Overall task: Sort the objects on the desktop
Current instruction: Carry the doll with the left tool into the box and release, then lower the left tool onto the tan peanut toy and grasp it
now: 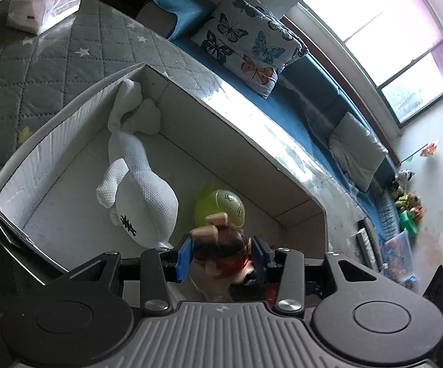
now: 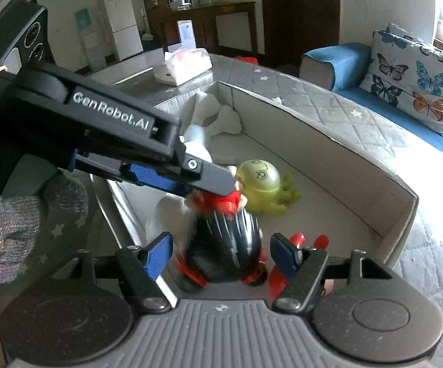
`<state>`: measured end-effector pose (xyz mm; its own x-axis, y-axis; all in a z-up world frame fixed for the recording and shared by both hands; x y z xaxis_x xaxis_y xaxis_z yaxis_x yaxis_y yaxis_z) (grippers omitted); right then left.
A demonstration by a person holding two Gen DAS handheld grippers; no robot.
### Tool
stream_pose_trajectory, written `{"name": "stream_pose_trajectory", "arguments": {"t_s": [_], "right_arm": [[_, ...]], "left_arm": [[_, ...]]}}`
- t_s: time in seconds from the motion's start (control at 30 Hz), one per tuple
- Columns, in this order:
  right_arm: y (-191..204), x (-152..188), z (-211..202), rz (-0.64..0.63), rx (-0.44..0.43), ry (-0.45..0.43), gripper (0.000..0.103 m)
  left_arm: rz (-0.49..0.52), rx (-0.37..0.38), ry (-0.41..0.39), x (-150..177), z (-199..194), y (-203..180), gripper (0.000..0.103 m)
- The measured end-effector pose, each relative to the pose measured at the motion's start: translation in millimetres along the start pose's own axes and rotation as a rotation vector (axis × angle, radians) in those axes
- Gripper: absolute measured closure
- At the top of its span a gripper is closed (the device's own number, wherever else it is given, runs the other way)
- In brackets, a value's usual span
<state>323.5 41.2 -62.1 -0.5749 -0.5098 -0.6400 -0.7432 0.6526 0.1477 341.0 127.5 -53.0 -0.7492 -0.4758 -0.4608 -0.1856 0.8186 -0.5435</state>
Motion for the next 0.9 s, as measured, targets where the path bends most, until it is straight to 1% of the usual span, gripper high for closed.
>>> {"name": "stream_pose_trajectory", "arguments": {"t_s": [0.13, 0.23, 0.37, 0.5, 0.63, 0.9], "right_arm": [[0.7, 0.8, 0.6, -0.002, 0.007, -0.002, 0.032], [0.5, 1.5, 3.2, 0.011, 0.010, 0.004, 0.038], [0.6, 3.4, 3.5, 0.016, 0.009, 0.008, 0.043], [1.3, 4.1, 1.7, 0.018, 0.013, 0.001, 0.043], [2.8, 3.6, -5.2, 0.028, 0.013, -0.025, 0.043], [9.0, 9.6, -41.6, 0.051, 0.047, -0.121, 0.042]], "left_arm": [[0.009, -0.002, 0.001, 0.6, 0.9, -0.7, 0.059], [0.003, 0.000, -0.007, -0.9, -2.4, 0.2, 0.059], [0.004, -0.012, -0.030, -4.7, -9.7, 2.6, 0.059], [0.010, -0.016, -0.050, -7.4, -16.6, 2.3, 0.059], [0.028, -0.022, -0.066, -7.3, -23.5, -1.4, 0.059], [0.084, 0.013, -0.079, 6.0, -38.3, -23.1, 0.059]]}}
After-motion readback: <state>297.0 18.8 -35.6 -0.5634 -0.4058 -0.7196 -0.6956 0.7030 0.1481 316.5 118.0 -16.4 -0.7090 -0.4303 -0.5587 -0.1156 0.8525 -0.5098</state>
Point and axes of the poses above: each gripper's, at about its wrist camera, not at the fingertips, and z roughly the way its jaws point, y to its left, x to its underside, the point moved 9 cm from there along z, roughly the way its jaws point, and after that the axes turned 2 degrees about z, right-handed, at the moved point
